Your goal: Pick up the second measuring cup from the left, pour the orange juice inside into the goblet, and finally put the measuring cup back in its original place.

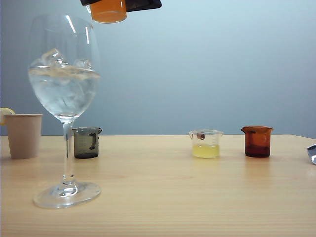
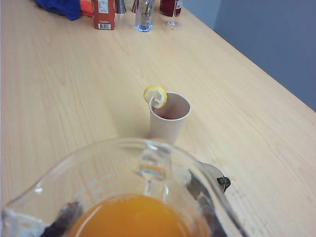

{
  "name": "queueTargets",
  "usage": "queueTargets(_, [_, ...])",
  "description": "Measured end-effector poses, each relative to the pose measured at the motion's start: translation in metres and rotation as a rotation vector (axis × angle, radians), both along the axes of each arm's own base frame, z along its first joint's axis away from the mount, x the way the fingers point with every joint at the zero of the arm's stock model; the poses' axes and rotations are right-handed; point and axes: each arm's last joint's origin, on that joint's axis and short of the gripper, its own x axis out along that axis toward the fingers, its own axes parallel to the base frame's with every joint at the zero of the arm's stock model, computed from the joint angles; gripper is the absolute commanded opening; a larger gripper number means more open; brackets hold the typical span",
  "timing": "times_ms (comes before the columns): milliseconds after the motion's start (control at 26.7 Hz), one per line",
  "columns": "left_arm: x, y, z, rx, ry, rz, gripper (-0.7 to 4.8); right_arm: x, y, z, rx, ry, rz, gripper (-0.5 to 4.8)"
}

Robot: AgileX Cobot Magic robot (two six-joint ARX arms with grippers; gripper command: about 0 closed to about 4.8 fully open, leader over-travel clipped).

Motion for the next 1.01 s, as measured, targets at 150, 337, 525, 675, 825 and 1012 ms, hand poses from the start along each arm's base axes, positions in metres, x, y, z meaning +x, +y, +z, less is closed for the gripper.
queueTargets(150, [0.0,0.0,0.0,0.0,0.0,0.0,-0.05,-0.003,0.002,-0.002,-0.045,-0.039,0.025,-0.01])
queueTargets(337, [0.0,0.0,0.0,0.0,0.0,0.0,-0.05,-0.009,0.007,-0.002,-0.055,-0.058,0.057,-0.01])
queueTargets(525, [0.0,0.0,0.0,0.0,0.0,0.0,-0.05,-0.009,0.008,-0.003,-0.079,-0.098,0.076,-0.01])
queueTargets(675, [0.0,0.0,0.0,0.0,0.0,0.0,-0.05,-0.009,0.008,-0.003,-0.11,-0.154,0.096,-0.01])
queueTargets(825, [0.0,0.0,0.0,0.0,0.0,0.0,-0.05,-0.009,0.008,-0.003,-0.136,-0.201,0.112,-0.01])
queueTargets(1012, [0.0,0.0,0.0,0.0,0.0,0.0,-0.05,-0.006,0.011,-0.009,-0.163,-0.217,0.117,-0.01])
